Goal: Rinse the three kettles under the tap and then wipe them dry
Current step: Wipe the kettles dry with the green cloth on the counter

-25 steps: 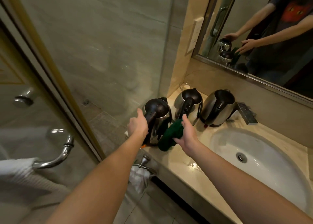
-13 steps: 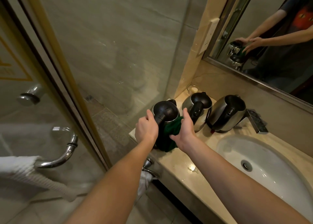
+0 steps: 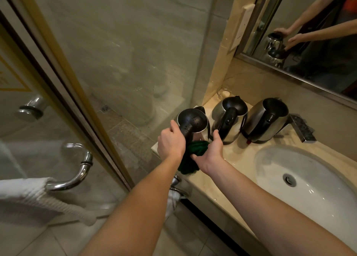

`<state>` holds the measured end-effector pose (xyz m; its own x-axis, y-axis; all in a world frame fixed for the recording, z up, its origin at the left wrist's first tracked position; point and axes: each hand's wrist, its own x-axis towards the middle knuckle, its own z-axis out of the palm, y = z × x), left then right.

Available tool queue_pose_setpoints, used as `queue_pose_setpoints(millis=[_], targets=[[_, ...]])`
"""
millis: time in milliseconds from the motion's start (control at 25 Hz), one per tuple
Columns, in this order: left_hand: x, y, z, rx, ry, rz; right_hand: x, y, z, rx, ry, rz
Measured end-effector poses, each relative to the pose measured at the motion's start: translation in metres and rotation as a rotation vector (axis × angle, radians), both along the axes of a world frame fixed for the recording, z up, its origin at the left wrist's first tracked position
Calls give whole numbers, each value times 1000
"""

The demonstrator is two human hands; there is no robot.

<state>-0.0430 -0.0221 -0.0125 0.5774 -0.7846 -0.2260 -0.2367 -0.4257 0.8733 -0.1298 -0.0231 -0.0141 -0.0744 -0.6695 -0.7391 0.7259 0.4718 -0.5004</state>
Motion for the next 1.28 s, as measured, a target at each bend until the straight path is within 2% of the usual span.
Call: queue_pose_setpoints(millis=[240, 400, 760, 920, 1080, 1280], targets=[[1, -2, -1, 8, -35, 3, 16, -8, 34, -22, 89, -50], [1, -4, -3, -2, -8, 10, 17, -13, 25, 6, 146, -32], [3, -5, -3, 1, 0, -9, -7, -4, -25, 64, -36, 50], [2, -6, -3, 7, 19, -11, -7, -8, -6, 14, 19, 47], [2, -6, -1, 31, 5, 9, -13, -13, 28, -67, 85, 132], [0, -5, 0, 56, -62, 25, -12, -13, 37, -48, 164, 172]])
